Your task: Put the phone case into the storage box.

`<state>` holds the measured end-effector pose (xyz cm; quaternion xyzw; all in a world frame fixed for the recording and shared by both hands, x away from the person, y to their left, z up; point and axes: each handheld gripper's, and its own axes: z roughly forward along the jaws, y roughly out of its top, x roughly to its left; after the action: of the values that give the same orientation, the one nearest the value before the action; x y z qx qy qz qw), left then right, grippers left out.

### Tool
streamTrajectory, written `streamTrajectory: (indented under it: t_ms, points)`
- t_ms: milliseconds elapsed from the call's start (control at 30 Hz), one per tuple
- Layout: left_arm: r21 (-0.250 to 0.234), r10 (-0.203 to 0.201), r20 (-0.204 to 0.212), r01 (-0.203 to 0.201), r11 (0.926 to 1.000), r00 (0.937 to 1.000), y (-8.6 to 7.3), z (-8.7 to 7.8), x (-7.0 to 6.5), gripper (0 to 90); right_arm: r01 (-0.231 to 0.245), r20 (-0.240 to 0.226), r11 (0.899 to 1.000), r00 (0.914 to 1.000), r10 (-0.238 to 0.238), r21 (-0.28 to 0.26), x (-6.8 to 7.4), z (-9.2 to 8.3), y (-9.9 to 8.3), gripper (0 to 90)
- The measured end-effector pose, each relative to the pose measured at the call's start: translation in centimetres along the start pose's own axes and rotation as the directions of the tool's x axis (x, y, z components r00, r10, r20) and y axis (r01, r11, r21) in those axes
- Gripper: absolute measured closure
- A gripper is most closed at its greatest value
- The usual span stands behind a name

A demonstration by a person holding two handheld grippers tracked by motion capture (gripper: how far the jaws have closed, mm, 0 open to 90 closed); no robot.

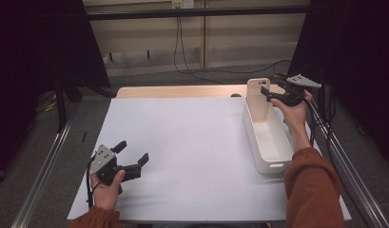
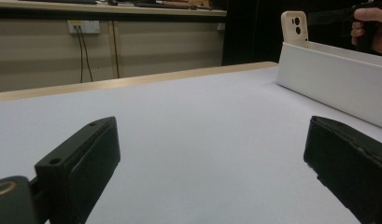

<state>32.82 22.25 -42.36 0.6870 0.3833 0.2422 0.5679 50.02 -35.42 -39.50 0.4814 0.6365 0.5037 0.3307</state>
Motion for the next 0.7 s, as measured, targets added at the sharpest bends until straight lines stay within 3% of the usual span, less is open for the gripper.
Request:
streamTrajectory:
  t_ms: [233,700]
  points:
    - [0.001,0.0,-0.002,0.0,1.0,1.0,0.0,-0.05,0.0,3.8,-0.038,0.03,0.999,0.9988,0.038,0.004,0.17,-0.24,0.22,1.4]
    - [0.005,0.004,-0.004,-0.004,1.0,1.0,-0.04,-0.11,0.0,3.8,-0.02,0.045,1.0,0.9988,0.019,0.021,0.55,-0.31,0.22,1.3]
